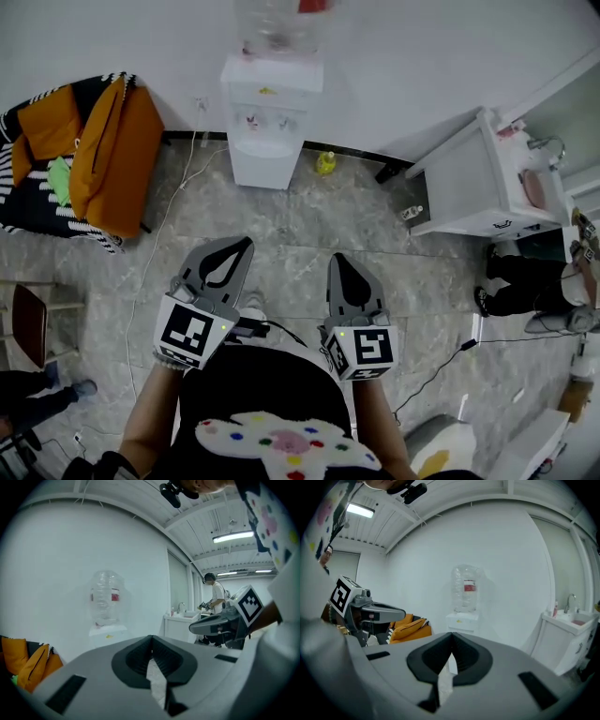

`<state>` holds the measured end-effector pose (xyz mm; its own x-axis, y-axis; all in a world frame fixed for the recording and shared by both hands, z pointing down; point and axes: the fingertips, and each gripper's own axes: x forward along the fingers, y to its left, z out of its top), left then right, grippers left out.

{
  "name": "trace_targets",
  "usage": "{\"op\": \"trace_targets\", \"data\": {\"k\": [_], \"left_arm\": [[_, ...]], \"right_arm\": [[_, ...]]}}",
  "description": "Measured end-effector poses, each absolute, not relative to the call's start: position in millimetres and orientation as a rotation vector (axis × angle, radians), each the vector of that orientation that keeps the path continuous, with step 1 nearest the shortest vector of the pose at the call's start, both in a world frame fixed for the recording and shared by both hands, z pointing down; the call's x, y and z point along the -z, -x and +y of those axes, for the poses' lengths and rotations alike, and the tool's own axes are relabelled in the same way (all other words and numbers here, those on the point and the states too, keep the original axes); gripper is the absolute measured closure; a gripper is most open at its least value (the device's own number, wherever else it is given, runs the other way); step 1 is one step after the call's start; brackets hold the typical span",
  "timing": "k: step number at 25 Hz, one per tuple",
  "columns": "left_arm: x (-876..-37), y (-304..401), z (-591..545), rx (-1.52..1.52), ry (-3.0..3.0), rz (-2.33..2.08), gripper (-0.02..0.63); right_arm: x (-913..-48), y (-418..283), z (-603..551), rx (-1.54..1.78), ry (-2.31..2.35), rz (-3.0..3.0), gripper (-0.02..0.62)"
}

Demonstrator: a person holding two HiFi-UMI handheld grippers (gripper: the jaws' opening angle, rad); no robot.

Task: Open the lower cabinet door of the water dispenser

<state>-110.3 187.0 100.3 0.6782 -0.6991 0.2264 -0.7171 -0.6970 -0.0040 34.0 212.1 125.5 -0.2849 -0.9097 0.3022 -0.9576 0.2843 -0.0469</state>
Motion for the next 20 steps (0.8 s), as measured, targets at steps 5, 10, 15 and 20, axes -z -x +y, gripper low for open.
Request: {"op": "trace_targets", "data": {"k": [5,10,15,20], "left_arm": [[-103.6,123.1,160.7,-0.318,-2.801,-1.165,0.594],[-103.5,127.8,140.9,-0.279,-2.809,-1.139,0.594],[-106.4,130.0,135.2,-0.256,-2.807,-1.128,0.594],[-104.2,132.9,131.4,-0.252,-2.812,-1.123,0.592]], "right_arm": [[-128.8,-20.1,184.9,-0.333,-1.731,-2.328,0.592],[-126.7,-13.5,172.9,-0.315,-1.757,-2.301,0.592],[-124.3,-11.5,167.7,-0.293,-1.786,-2.298,0.592],[-119.5,-6.8,159.6,-0.260,-1.780,-2.314,0.592]]}}
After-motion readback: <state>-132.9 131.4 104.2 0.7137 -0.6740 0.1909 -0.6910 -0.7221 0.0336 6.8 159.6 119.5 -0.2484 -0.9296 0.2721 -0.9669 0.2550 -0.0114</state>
